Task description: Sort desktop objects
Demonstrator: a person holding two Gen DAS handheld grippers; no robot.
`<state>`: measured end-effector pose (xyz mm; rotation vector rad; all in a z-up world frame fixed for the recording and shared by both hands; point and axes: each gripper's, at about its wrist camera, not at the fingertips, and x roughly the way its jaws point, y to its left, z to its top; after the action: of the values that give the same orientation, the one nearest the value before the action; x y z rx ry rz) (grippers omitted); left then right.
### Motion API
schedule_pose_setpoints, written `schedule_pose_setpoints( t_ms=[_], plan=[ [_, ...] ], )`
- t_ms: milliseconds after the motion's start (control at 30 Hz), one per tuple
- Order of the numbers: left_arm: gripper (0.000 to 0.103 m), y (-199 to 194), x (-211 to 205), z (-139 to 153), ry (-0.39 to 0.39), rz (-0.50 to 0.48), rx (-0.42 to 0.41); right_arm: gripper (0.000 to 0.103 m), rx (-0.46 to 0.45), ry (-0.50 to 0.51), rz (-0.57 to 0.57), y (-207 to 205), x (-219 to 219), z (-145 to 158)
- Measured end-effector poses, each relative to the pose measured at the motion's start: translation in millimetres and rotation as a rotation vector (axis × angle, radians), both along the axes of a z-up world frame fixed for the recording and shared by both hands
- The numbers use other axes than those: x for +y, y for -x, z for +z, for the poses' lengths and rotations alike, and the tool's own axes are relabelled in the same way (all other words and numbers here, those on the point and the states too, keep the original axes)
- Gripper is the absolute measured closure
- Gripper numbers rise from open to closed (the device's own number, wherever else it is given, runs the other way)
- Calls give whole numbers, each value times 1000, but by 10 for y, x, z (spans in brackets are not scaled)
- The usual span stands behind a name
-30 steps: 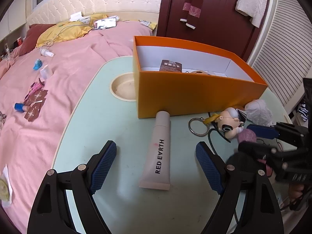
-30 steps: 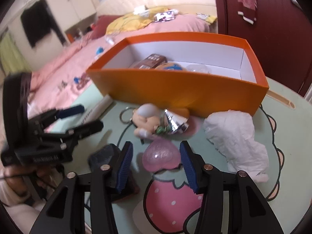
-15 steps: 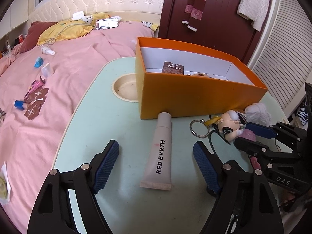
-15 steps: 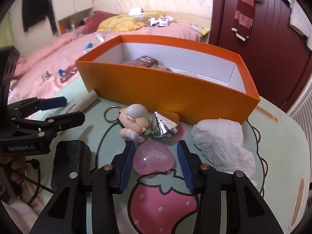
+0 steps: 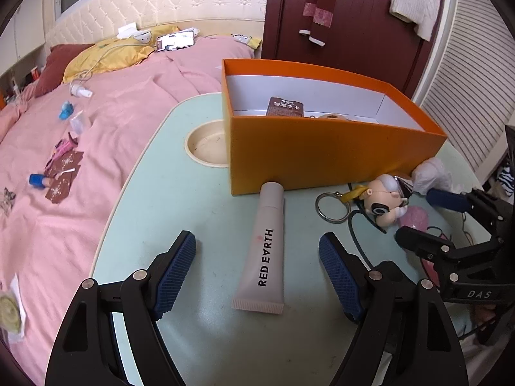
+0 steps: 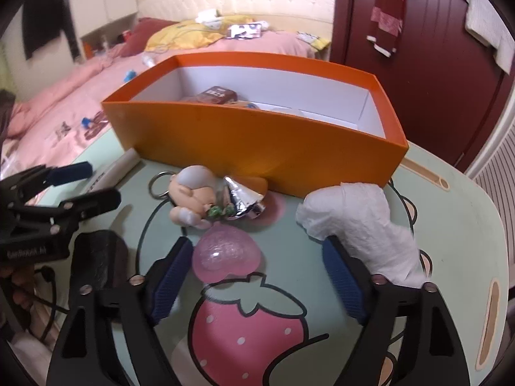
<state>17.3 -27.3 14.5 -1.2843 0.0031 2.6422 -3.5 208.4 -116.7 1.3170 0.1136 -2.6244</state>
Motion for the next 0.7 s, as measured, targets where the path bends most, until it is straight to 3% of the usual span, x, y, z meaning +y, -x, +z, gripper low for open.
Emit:
schedule_pose_setpoints(
  t_ms=[133,367,567,700],
  plan=[
    [24,-3,7,3,6,-1,1,9,-7,-2,-6,9,7,-8],
    [24,6,-52,33,-38,4,-5,9,-8,20,-3,5,38,4],
    [24,10,-157,51,-104,34,-6,13,-8,110,5,-72,129,56],
    [24,12,-143,50,-102,37,-5,25,-8,151,-1,-106,184,77]
  ],
)
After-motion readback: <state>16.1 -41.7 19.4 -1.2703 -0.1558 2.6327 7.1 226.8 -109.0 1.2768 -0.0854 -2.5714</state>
